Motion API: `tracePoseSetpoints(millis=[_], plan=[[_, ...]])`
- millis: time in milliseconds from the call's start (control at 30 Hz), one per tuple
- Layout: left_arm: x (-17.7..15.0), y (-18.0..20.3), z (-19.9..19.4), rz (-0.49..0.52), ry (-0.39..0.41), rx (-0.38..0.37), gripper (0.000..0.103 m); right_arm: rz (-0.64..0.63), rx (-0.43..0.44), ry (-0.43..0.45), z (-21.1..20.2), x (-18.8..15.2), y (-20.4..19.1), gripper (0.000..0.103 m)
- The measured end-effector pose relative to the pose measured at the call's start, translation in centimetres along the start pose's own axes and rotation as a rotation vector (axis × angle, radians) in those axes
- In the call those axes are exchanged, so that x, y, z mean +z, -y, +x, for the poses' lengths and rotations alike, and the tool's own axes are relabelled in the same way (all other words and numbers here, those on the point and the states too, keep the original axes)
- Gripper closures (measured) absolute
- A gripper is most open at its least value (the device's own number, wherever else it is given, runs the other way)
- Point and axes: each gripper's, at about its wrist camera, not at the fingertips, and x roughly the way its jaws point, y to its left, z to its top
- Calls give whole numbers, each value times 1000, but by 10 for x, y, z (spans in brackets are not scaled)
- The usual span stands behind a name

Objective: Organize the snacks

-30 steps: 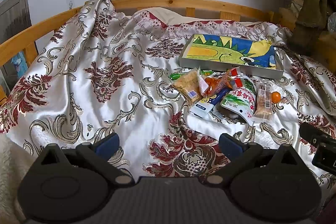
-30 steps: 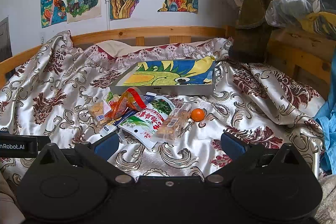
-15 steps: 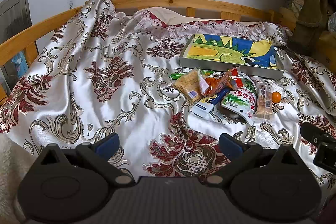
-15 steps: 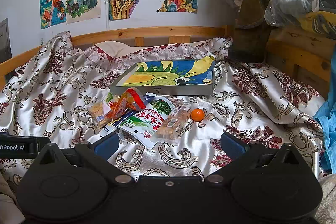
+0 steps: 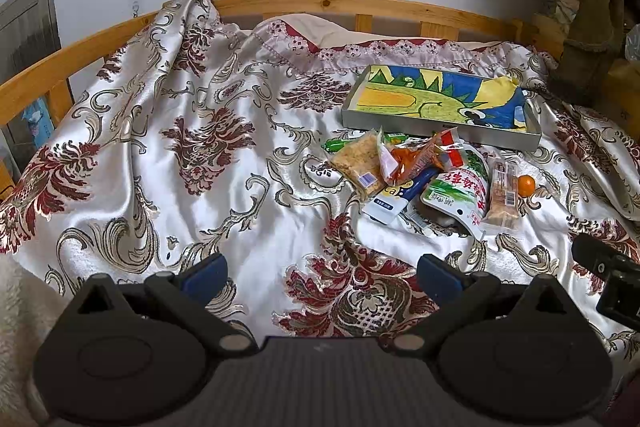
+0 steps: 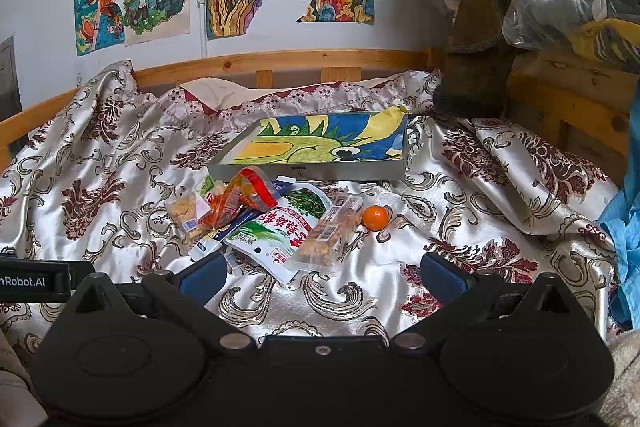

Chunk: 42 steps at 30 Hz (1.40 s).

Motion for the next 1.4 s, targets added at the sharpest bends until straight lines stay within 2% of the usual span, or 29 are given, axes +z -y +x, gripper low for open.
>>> tracePoseSetpoints(millis=[967, 1400], plan=[[-4, -2, 1, 4, -7, 6, 0, 2, 3, -2, -1, 0, 1, 1], [8, 2, 3, 7, -43, 21, 0, -1, 14, -22, 0, 3, 0, 1]])
